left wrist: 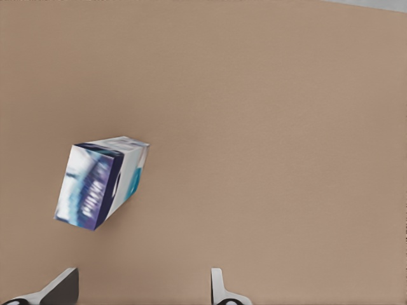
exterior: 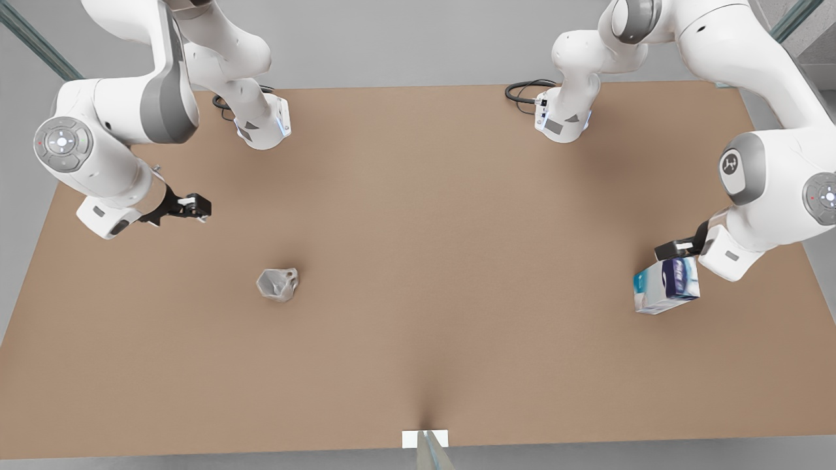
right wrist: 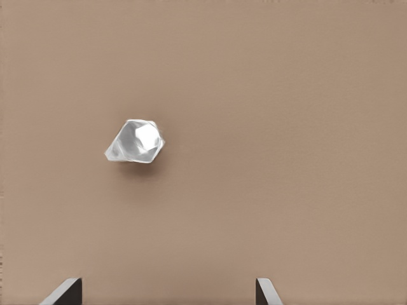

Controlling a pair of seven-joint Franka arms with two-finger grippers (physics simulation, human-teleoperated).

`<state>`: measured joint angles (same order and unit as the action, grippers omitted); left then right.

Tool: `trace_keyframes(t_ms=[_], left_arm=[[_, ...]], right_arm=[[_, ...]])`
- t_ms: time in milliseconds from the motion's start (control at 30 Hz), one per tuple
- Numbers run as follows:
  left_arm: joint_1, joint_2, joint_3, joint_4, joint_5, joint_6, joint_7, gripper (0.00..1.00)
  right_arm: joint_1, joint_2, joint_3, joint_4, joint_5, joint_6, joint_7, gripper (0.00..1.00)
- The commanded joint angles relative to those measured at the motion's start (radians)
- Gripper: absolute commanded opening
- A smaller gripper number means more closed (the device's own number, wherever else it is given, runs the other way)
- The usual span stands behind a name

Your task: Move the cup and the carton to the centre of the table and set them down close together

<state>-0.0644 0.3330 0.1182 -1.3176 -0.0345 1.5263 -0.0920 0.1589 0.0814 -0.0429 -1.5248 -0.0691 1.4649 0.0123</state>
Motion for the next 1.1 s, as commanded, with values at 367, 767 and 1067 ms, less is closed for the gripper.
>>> trace_keyframes(t_ms=[367,767,1067], left_arm=[[0.002,-0.006,-0.003,0.003,-0.001,-0.015,0.018,1.00],[0.003,0.008,-0.003,0.000,0.028,-0.067,0.012,1.00],[0.003,0.005,-0.003,-0.005,0.030,-0.071,0.015,1.00]], right_arm=[[-0.022,0.196,0.005,-0.232,0.089,0.247,0.449,1.00],[-0.013,0.293,0.003,-0.296,0.204,0.414,0.506,1.00],[-0.013,0.385,0.005,-0.290,0.212,0.454,0.460,1.00]])
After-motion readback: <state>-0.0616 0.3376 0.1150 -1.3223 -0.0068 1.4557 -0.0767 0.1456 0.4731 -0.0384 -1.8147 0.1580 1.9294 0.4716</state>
